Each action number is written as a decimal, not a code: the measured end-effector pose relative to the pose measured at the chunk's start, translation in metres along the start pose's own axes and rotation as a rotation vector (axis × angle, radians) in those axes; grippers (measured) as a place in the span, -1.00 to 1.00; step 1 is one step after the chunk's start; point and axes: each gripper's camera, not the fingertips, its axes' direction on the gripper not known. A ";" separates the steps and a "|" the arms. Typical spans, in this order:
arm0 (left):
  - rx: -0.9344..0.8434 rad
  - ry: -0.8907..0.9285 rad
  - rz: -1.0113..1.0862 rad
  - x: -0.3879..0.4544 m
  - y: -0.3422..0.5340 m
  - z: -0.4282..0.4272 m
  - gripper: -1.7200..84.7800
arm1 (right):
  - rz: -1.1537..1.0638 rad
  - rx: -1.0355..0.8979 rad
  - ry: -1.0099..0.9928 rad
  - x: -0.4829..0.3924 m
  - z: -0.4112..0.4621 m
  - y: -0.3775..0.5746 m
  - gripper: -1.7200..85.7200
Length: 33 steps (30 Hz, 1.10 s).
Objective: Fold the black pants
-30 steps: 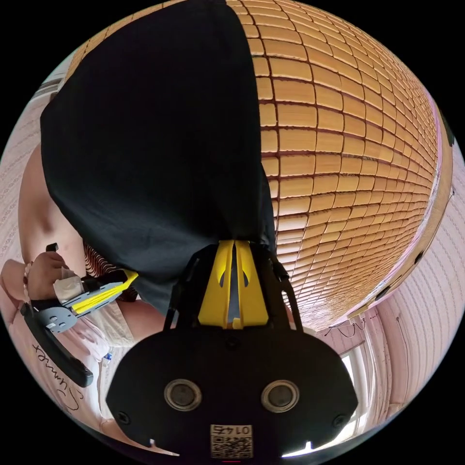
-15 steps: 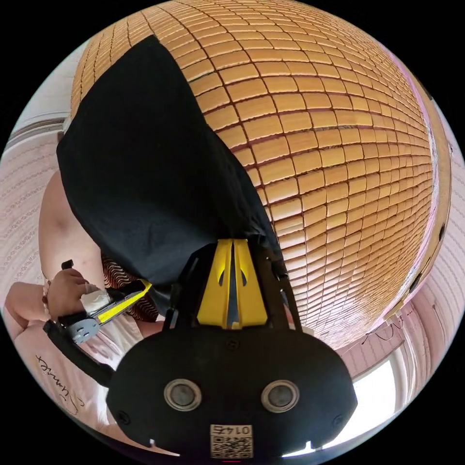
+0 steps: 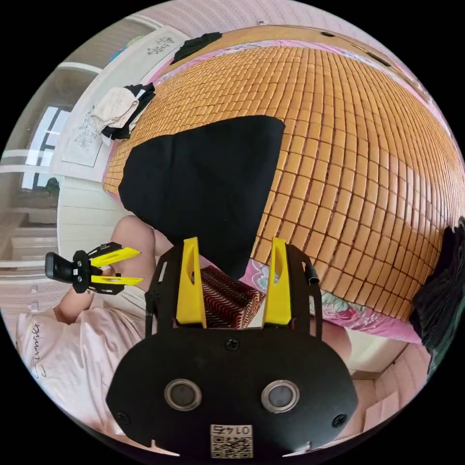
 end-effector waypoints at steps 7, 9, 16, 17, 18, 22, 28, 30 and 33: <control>-0.024 -0.105 0.009 0.027 -0.033 0.013 -0.62 | 0.036 0.092 -0.164 0.058 -0.018 0.077 -0.88; -0.025 -0.113 0.023 0.032 -0.041 0.016 -0.60 | -0.002 0.145 -0.196 0.061 -0.039 0.093 -0.91; -0.037 -0.079 0.097 0.060 -0.073 0.030 -0.74 | -0.181 0.232 -0.424 0.063 -0.112 0.167 -0.93; -0.045 -0.083 0.118 0.065 -0.072 0.029 -0.86 | -0.189 0.242 -0.433 0.063 -0.118 0.173 -0.93; -0.035 -0.073 0.142 0.067 -0.071 0.028 -0.88 | -0.199 0.256 -0.386 0.067 -0.128 0.185 -0.92; -0.077 -0.051 0.191 0.078 -0.058 0.028 -0.92 | 0.063 0.390 -0.311 0.132 -0.152 0.215 -0.80; -0.023 -0.044 0.154 0.077 -0.044 0.008 -0.93 | 0.384 0.351 -0.447 0.208 -0.132 0.214 -0.54; -0.001 -0.036 0.122 0.072 -0.042 0.000 -0.93 | 0.411 0.312 -0.460 0.216 -0.126 0.209 -0.56; 0.014 -0.003 0.078 0.062 -0.042 -0.009 -0.92 | 0.476 0.323 -0.591 0.230 -0.122 0.211 -0.75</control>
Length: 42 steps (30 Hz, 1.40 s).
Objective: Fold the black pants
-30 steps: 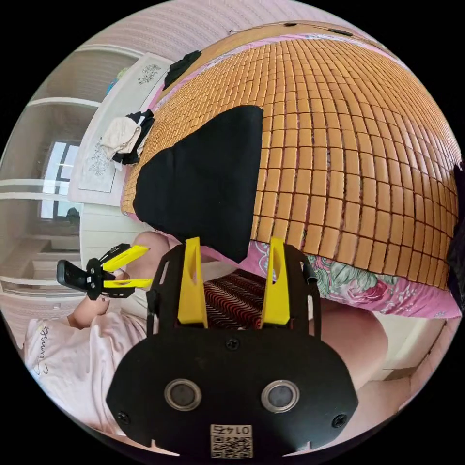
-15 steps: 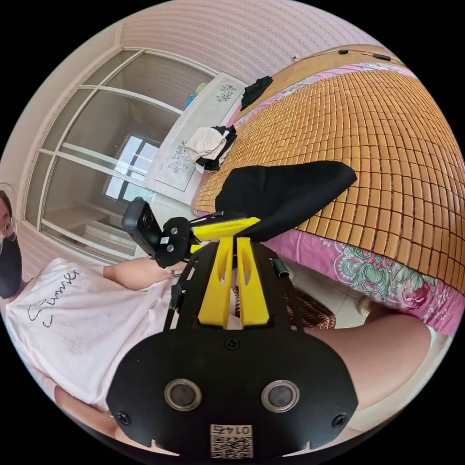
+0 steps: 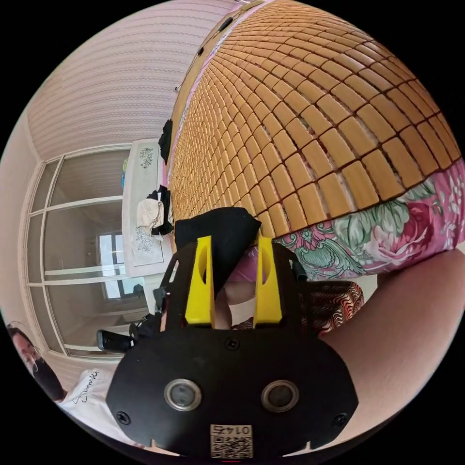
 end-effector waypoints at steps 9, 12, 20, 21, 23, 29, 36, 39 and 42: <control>0.176 0.129 0.041 -0.015 -0.040 -0.022 -0.92 | -0.205 0.171 -0.156 -0.043 -0.104 0.009 -0.92; 0.248 0.238 0.027 -0.025 -0.069 -0.028 -0.92 | -0.301 0.254 -0.111 -0.077 -0.152 0.015 -0.92; 0.330 0.236 -0.182 -0.096 -0.067 -0.055 -0.89 | -0.469 0.163 0.084 -0.193 -0.131 0.001 -0.89; 0.321 0.217 -0.218 -0.105 -0.060 -0.055 -0.88 | -0.479 0.126 0.110 -0.208 -0.103 -0.003 -0.87; 0.231 0.088 -0.338 -0.135 -0.031 -0.054 -0.85 | -0.487 0.052 0.116 -0.225 -0.057 -0.008 -0.82; 0.076 -0.040 -0.589 -0.200 0.015 -0.053 -0.84 | -0.518 0.031 0.224 -0.237 -0.011 0.001 -0.78; 0.086 -0.007 -0.574 -0.245 -0.025 -0.037 -0.72 | -0.274 0.052 0.531 -0.176 -0.040 0.052 -0.63; 0.025 0.047 -0.581 -0.270 -0.049 -0.012 -0.67 | -0.203 0.015 0.467 -0.164 -0.022 0.053 -0.58; -0.075 0.092 -0.572 -0.290 -0.064 0.013 -0.71 | -0.206 -0.073 0.403 -0.172 0.011 0.042 -0.64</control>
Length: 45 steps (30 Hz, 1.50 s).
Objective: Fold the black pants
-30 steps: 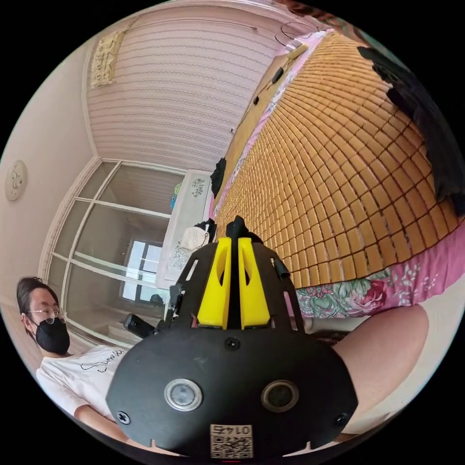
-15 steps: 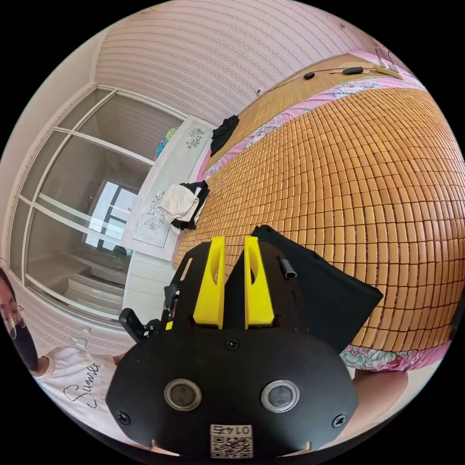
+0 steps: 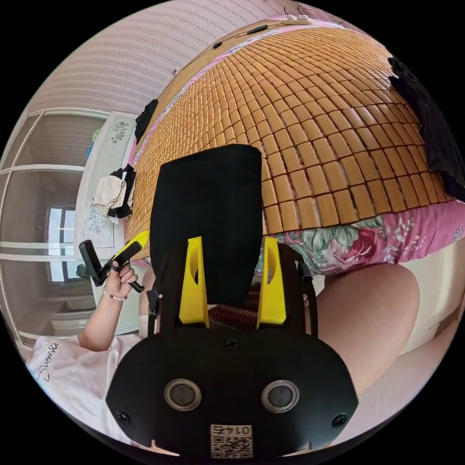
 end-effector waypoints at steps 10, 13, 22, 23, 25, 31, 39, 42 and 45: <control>-0.108 0.138 0.032 -0.005 -0.089 0.014 -0.97 | -0.249 -0.065 0.129 -0.089 -0.022 -0.103 -0.91; -0.090 0.126 0.121 0.028 -0.147 0.034 -0.97 | -0.298 -0.059 0.270 -0.104 -0.050 -0.165 -0.92; -0.036 0.096 0.357 0.174 -0.346 0.132 -0.91 | -0.221 -0.098 0.902 -0.096 -0.132 -0.333 -0.90; -0.044 0.095 0.344 0.192 -0.368 0.140 -0.88 | -0.187 -0.090 0.947 -0.094 -0.139 -0.341 -0.90; -0.019 0.152 0.338 0.209 -0.389 0.141 -0.85 | -0.101 0.005 1.067 -0.093 -0.164 -0.356 -0.89; 0.034 0.248 0.388 0.183 -0.360 0.096 -0.85 | -0.155 0.105 0.872 -0.124 -0.149 -0.333 -0.85; 0.069 0.009 0.309 0.023 -0.158 -0.061 -0.86 | -0.465 0.022 0.551 -0.226 -0.027 -0.233 -0.80; 0.111 -0.091 0.036 -0.056 -0.062 -0.144 -0.85 | -0.657 -0.108 0.471 -0.291 0.047 -0.193 -0.76; 0.228 -0.220 -0.239 -0.120 0.031 -0.227 -0.85 | -0.850 -0.208 0.380 -0.374 0.117 -0.166 -0.74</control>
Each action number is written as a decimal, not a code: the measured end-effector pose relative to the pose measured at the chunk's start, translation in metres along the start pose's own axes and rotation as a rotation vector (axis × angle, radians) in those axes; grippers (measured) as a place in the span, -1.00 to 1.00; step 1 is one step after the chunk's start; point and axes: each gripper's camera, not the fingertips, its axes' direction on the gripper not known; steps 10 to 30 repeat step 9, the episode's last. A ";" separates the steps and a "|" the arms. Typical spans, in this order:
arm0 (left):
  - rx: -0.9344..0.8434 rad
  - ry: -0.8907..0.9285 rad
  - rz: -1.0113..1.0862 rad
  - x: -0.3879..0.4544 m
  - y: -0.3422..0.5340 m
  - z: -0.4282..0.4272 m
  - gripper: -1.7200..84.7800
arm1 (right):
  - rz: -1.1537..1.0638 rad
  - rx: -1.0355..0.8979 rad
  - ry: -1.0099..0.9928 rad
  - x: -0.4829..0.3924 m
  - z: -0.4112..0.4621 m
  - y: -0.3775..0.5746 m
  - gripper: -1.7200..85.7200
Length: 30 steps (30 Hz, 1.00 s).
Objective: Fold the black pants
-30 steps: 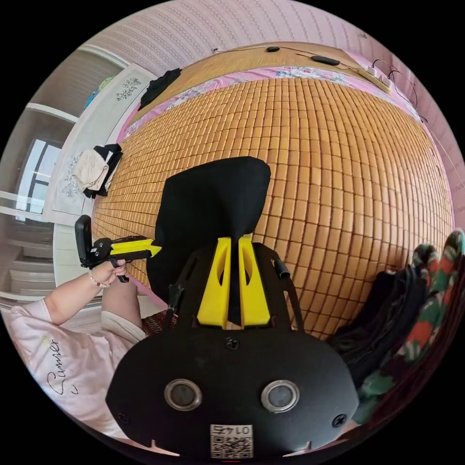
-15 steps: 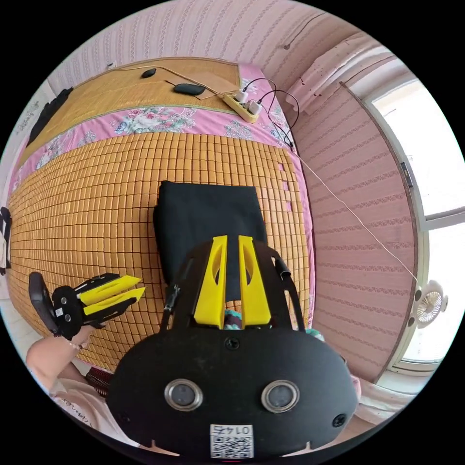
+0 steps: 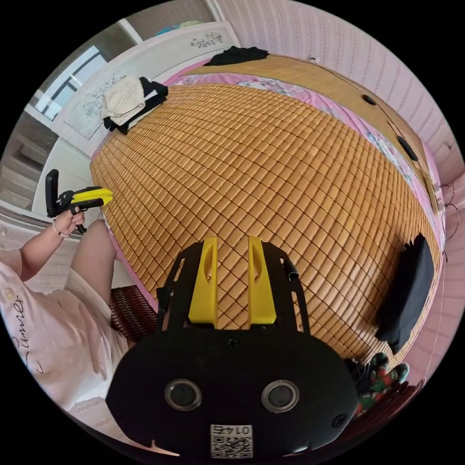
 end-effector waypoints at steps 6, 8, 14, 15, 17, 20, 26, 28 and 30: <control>0.270 -0.173 -0.269 -0.123 0.058 -0.118 -0.84 | -0.321 0.029 -0.039 -0.160 0.028 -0.149 -0.71; 0.339 -0.205 -0.286 -0.158 0.050 -0.140 -0.83 | -0.397 0.047 -0.016 -0.203 0.034 -0.189 -0.70; 0.353 -0.201 -0.286 -0.167 0.045 -0.145 -0.82 | -0.435 0.053 0.008 -0.229 0.039 -0.213 -0.70; 0.353 -0.201 -0.286 -0.167 0.045 -0.145 -0.82 | -0.435 0.053 0.008 -0.229 0.039 -0.213 -0.70; 0.353 -0.201 -0.286 -0.167 0.045 -0.145 -0.82 | -0.435 0.053 0.008 -0.229 0.039 -0.213 -0.70; 0.353 -0.201 -0.286 -0.167 0.045 -0.145 -0.82 | -0.435 0.053 0.008 -0.229 0.039 -0.213 -0.70; 0.353 -0.201 -0.286 -0.167 0.045 -0.145 -0.82 | -0.435 0.053 0.008 -0.229 0.039 -0.213 -0.70; 0.353 -0.201 -0.286 -0.167 0.045 -0.145 -0.82 | -0.435 0.053 0.008 -0.229 0.039 -0.213 -0.70; 0.353 -0.201 -0.286 -0.167 0.045 -0.145 -0.82 | -0.435 0.053 0.008 -0.229 0.039 -0.213 -0.70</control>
